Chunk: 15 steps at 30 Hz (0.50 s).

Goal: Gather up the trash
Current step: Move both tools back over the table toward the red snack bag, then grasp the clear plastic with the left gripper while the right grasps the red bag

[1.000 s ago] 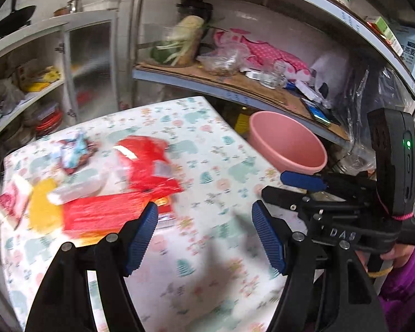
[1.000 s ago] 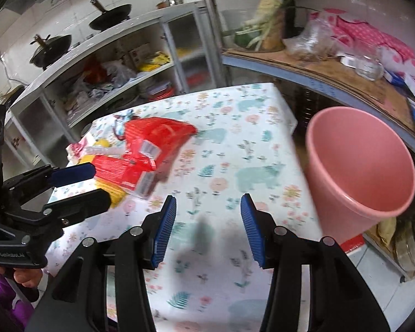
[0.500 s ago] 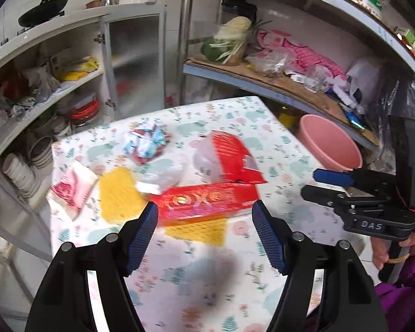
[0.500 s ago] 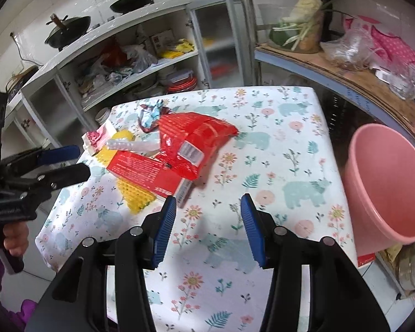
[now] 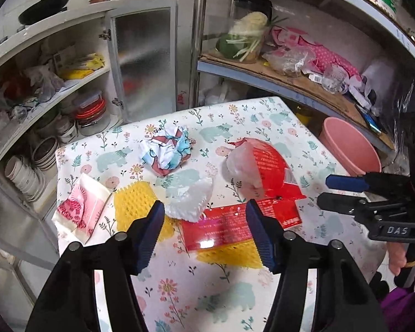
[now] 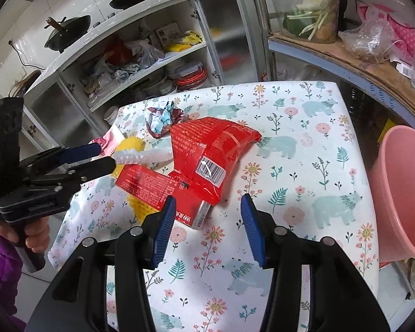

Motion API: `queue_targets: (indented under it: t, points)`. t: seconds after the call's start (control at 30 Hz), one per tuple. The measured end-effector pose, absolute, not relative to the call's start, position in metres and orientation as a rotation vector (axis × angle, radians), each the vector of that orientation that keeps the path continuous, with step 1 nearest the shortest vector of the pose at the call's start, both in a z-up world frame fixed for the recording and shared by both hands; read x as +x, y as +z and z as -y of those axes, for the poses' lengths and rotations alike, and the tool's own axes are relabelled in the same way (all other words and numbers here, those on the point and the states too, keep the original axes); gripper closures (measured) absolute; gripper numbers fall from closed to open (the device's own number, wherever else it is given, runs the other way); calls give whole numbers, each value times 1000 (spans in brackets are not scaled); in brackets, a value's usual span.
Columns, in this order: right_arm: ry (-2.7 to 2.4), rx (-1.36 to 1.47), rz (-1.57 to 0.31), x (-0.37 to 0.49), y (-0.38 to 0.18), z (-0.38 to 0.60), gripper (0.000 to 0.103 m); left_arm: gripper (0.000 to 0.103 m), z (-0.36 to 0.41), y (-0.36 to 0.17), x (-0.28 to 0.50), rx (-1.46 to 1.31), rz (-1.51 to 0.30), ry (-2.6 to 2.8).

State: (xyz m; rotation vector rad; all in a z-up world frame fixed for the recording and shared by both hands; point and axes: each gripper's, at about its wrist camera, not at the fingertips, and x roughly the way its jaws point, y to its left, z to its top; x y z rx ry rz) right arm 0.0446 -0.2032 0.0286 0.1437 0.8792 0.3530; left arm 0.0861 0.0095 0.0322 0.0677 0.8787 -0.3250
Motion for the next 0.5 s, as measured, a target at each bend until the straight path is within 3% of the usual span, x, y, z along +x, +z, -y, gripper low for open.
queue_targets:
  t: [0.5]
  points:
    - [364, 184, -941, 70, 18, 194, 54, 53, -28, 7, 107, -32, -920, -358]
